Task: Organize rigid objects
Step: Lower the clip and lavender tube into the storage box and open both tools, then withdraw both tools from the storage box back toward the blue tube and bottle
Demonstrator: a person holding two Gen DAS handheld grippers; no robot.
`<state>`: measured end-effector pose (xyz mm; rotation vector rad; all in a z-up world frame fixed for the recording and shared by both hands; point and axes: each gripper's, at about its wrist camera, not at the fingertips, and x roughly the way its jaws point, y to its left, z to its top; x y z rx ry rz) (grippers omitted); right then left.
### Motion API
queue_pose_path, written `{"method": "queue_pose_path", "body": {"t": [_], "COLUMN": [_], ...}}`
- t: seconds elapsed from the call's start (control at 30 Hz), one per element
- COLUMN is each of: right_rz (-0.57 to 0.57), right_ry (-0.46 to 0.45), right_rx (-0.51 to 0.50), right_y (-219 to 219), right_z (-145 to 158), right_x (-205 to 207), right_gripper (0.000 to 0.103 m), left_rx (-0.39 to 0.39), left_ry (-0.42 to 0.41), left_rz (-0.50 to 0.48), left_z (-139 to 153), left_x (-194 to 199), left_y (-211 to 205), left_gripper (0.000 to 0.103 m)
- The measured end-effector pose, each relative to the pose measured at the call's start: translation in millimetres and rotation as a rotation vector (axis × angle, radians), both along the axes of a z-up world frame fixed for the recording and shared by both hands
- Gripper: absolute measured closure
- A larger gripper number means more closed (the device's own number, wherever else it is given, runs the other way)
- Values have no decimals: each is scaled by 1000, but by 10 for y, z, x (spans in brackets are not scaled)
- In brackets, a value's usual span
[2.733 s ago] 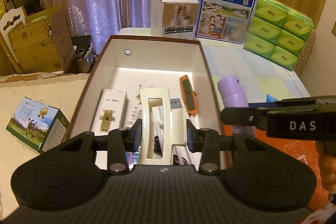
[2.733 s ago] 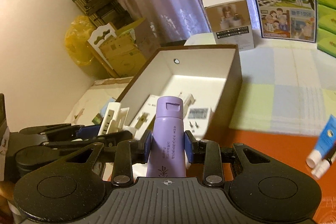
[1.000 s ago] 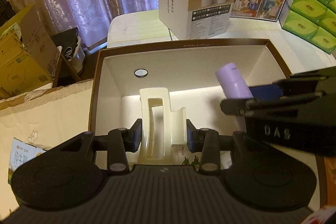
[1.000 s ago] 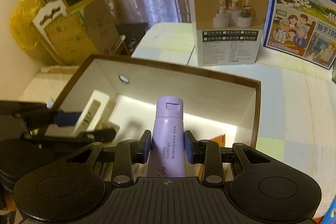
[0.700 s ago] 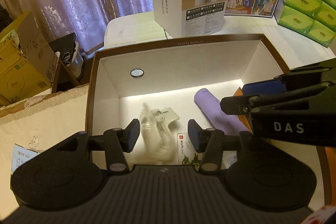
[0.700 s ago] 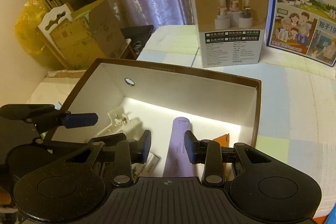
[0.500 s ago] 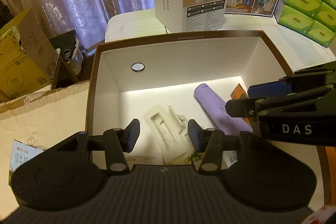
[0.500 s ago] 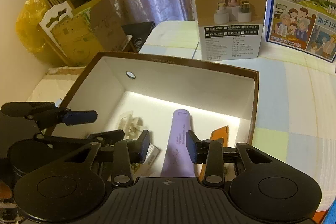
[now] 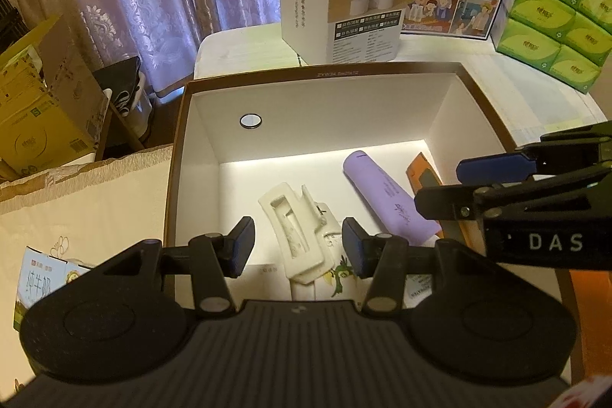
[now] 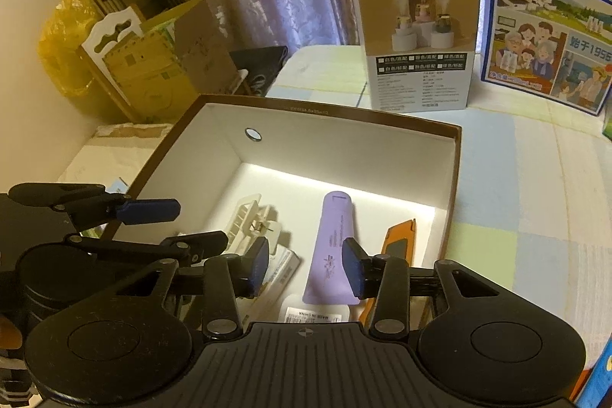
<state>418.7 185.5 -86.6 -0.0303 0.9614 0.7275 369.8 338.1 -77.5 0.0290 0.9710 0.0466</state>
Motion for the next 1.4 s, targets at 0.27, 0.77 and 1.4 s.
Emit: {"method": "queue_pose_path", "body": {"t": [0.27, 0.77, 1.4], "right_rz": [-14, -58, -84], "right_ry": [-12, -81, -80], "right_rx": [23, 97, 144], "right_y": [-122, -557, -1330], "right_z": [112, 498, 607], "right_x": [-130, -600, -1353], "right_gripper": [56, 40, 34], "left_rx": [-3, -29, -99], "left_ry": [-9, -58, -127], "left_rz": [18, 32, 69], "left_z": [117, 479, 708], "left_x": [-154, -698, -1567], "left_y": [-81, -352, -802], "left_gripper": [57, 55, 55]}}
